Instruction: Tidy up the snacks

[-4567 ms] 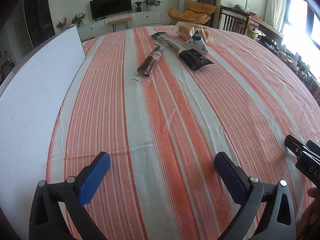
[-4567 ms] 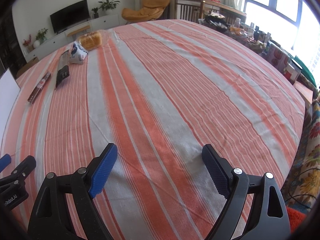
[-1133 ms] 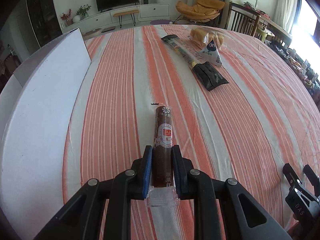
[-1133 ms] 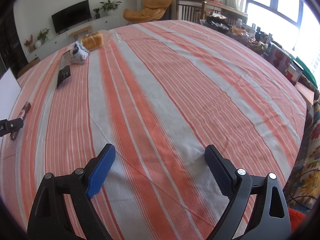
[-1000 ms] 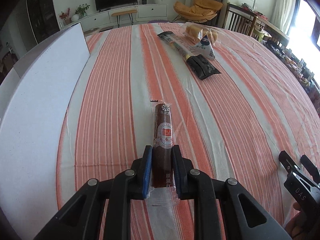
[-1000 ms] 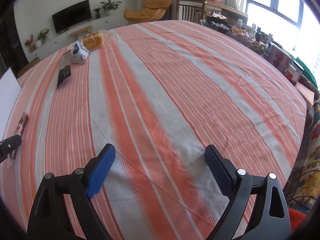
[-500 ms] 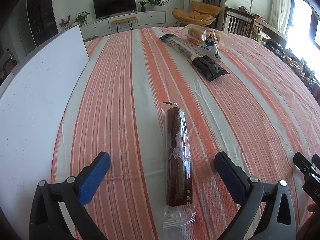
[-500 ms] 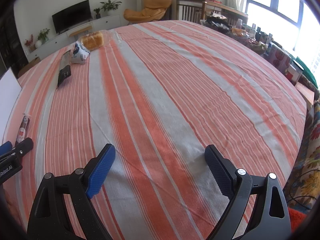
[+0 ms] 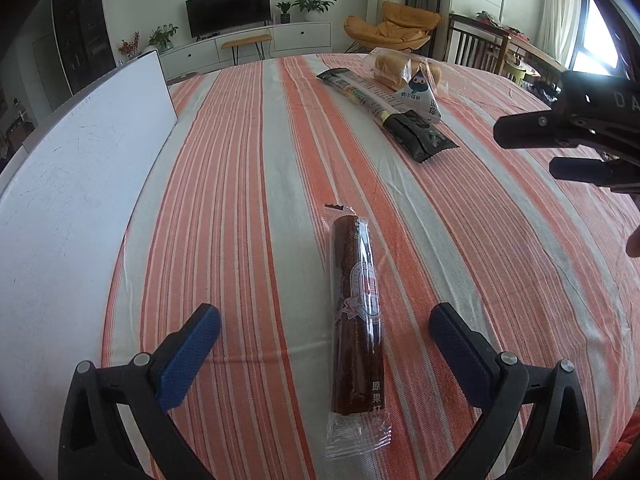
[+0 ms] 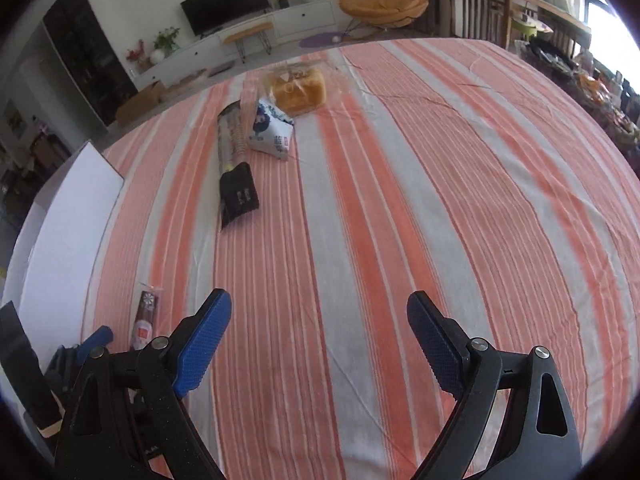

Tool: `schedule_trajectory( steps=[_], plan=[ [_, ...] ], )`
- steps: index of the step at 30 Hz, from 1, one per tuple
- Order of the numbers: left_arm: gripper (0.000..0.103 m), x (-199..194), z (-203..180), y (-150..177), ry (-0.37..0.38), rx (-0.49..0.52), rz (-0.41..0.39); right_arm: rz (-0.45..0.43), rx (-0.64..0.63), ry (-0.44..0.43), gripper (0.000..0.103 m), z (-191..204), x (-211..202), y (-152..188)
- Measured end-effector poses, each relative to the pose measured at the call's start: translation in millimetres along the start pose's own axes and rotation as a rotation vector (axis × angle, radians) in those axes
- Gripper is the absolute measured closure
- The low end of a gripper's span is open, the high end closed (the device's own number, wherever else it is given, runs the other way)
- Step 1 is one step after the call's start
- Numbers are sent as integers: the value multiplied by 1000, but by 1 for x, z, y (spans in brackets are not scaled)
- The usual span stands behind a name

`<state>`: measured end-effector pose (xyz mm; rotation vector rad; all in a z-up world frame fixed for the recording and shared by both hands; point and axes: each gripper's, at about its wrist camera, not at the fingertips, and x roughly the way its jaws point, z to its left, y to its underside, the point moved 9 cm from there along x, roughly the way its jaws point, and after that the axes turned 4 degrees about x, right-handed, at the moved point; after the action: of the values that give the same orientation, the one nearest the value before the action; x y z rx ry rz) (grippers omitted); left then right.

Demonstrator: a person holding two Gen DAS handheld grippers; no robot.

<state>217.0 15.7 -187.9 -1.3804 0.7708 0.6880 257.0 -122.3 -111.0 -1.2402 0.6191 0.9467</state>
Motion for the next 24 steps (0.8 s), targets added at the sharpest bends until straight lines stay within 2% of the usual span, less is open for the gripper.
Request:
schedule_trajectory(
  steps=[2,5,8,10,11,12,15,18,20,24],
  plan=[
    [0,0,0,0,0,0,0,28,-33,-30,14,17,23,-24],
    [0,0,0,0,0,0,0,96,-83,-32,14,41,59,-41],
    [0,0,0,0,0,0,0,125,-166,31,16,59,86,-45],
    [0,0,0,0,0,0,0,153,-245,67,37,68,97,-36],
    [0,0,0,0,1,0,0,127,-300,119,59,68,93,-35],
    [0,0,1,0,1,0,0,138,-320,105,69,72,91,-29],
    [0,0,1,-1,1,0,0,180,-342,72,80,69,68,-8],
    [0,0,1,-1,1,0,0,207,-398,61,80,51,29,27],
    [0,0,1,-1,0,0,0,225,-406,83,81,26,0,58],
    [0,0,0,-1,-3,2,0,223,-260,146,81,-45,-51,116]
  ],
)
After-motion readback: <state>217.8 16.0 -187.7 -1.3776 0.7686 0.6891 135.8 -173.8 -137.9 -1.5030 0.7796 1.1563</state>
